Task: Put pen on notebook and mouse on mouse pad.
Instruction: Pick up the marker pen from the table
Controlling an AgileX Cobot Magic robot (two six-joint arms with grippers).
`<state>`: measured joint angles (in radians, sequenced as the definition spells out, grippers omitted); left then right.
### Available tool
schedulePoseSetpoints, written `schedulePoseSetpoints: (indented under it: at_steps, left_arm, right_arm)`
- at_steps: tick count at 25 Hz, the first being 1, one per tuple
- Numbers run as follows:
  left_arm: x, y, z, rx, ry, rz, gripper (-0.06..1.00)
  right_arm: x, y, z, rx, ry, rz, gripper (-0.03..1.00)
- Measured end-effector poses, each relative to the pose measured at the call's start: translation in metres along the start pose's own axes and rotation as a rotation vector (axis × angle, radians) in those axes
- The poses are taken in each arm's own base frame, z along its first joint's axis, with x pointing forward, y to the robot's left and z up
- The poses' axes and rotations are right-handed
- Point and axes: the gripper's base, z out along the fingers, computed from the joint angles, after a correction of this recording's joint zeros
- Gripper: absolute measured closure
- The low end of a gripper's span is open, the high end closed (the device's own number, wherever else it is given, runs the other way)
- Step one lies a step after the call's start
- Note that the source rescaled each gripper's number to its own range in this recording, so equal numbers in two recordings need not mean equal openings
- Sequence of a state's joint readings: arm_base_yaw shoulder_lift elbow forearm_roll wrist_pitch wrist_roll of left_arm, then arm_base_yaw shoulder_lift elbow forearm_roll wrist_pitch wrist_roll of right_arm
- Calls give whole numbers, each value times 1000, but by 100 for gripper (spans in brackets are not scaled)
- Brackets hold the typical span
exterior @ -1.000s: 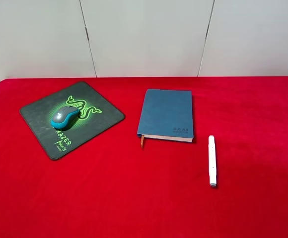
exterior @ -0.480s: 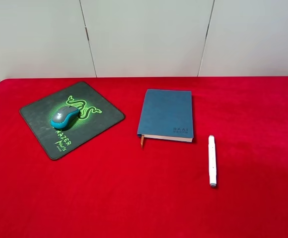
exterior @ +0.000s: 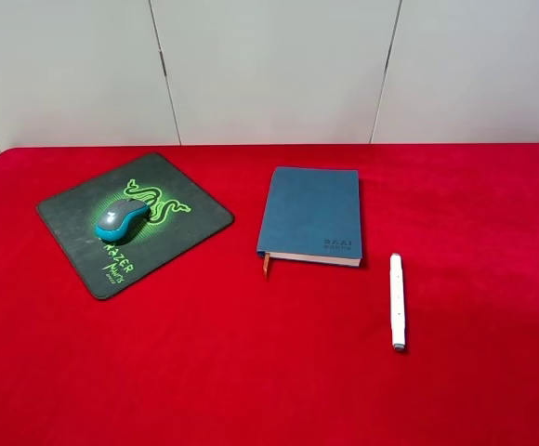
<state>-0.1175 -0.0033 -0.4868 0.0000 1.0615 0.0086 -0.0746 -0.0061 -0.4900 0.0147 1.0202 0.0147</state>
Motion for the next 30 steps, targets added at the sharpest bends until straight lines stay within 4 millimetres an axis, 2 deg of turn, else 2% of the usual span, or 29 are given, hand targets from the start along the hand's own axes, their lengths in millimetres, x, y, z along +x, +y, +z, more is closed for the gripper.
schedulePoseSetpoints:
  at_steps: [30]
  left_arm:
    - [0, 0, 0, 0, 0, 0, -5]
  right_arm:
    - [0, 0, 0, 0, 0, 0, -3]
